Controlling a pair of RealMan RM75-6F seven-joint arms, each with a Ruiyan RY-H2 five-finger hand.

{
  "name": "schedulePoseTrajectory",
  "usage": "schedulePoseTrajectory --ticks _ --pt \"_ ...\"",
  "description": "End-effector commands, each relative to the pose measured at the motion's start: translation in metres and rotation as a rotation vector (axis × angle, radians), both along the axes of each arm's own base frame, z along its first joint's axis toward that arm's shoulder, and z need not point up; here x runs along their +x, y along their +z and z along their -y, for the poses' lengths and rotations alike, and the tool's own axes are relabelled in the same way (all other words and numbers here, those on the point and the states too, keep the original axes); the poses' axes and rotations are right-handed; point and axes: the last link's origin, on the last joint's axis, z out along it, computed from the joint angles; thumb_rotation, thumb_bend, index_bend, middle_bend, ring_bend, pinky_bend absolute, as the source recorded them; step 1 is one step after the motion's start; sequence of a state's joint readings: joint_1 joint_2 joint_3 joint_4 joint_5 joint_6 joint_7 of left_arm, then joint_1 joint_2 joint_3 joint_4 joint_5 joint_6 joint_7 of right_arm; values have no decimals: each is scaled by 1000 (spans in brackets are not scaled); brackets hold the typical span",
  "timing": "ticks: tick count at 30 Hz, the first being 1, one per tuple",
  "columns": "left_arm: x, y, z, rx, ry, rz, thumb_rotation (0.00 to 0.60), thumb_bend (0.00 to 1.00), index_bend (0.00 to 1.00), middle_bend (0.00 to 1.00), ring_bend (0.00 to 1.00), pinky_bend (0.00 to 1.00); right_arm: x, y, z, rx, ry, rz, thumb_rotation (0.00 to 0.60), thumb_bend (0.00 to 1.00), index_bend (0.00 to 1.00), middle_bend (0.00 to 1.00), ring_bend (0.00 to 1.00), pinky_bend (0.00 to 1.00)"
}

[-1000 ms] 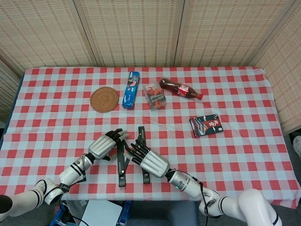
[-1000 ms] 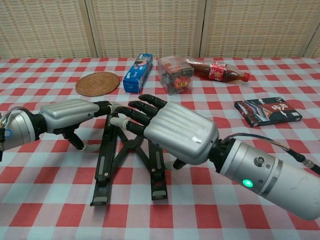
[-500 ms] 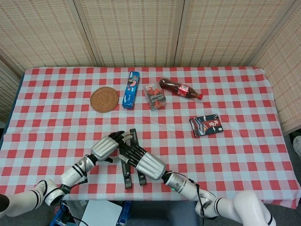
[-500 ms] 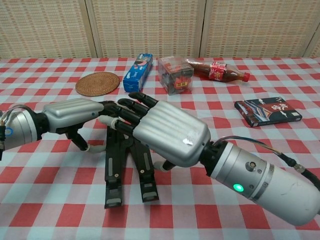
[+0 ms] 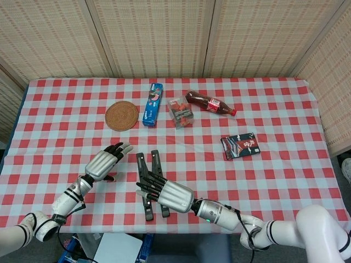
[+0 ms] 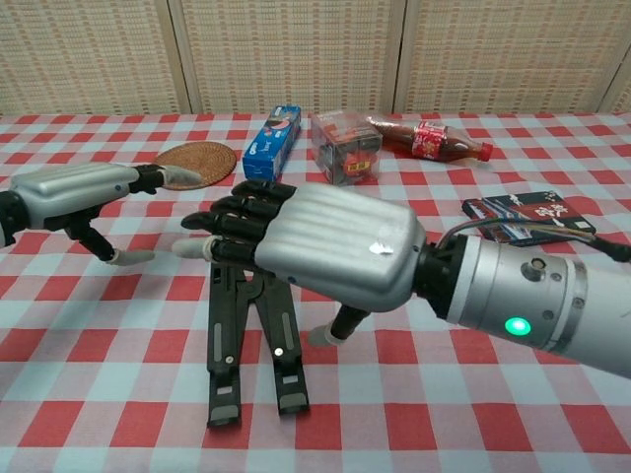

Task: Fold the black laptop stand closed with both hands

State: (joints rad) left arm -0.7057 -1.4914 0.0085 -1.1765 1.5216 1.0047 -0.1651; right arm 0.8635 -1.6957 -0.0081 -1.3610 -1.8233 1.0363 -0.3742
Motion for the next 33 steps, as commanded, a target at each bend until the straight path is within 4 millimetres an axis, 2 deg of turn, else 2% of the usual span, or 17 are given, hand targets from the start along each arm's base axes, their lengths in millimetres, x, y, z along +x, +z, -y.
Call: schedulePoseTrajectory --ticks 1,6,13,25,33 --pt "-6 7 0 15 12 -4 600 310 0 0 0 154 11 14 11 77 41 -150 600 0 0 0 0 0" --pt "-13 14 4 32 13 -21 600 310 0 0 0 154 18 11 24 121 64 -294 600 0 0 0 0 0" --pt "-21 21 6 49 23 -25 600 309 0 0 0 154 32 -5 37 141 110 -414 600 0 0 0 0 0" --pt "-38 30 7 66 54 -20 600 310 0 0 0 154 47 -31 46 141 161 -502 600 0 0 0 0 0" --pt "-41 31 7 68 57 -9 600 310 0 0 0 154 53 -41 48 142 180 -524 600 23 0 0 0 0"
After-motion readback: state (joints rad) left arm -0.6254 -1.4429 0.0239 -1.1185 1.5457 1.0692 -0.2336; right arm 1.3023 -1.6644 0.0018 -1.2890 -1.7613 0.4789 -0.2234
